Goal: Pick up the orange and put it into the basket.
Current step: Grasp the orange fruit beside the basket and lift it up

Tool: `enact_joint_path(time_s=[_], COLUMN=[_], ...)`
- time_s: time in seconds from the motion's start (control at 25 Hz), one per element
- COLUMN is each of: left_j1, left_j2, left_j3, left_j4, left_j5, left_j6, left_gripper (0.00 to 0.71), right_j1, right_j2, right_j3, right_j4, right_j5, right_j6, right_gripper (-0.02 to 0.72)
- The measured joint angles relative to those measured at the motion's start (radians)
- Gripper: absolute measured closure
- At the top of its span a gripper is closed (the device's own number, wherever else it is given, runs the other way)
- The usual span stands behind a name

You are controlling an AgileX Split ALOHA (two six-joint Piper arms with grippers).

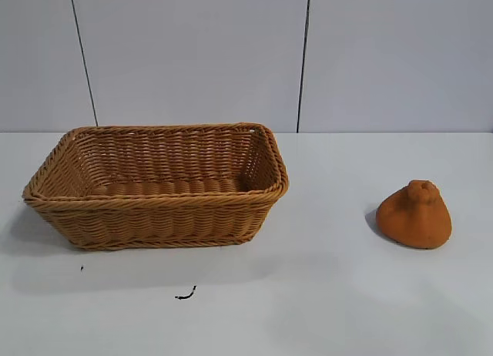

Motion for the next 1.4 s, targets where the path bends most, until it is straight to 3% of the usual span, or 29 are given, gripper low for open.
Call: enact_joint_path(time_s=[0.72, 1.2, 1.4], left_j1=[0.000, 0.000, 0.000], left_j2=[0.000, 0.000, 0.000], left_j3=[0.000, 0.000, 0.000], left_j4=[0.000, 0.000, 0.000], left_j5=[0.000, 0.000, 0.000], left_j6=[0.000, 0.000, 0.000], left_gripper=[0.044, 0.044, 0.044], right_j1=[0.000, 0.000, 0.000], right_j2=[1.013, 1.413, 1.518], right_j3=[-0.585, -0.657, -0.658], right_j4=[0.109, 0.120, 0.123], right_j5=[0.008, 0.018, -0.035], right_j6=[0.008, 0.009, 0.017], right_gripper=[0.010, 0.010, 0.010])
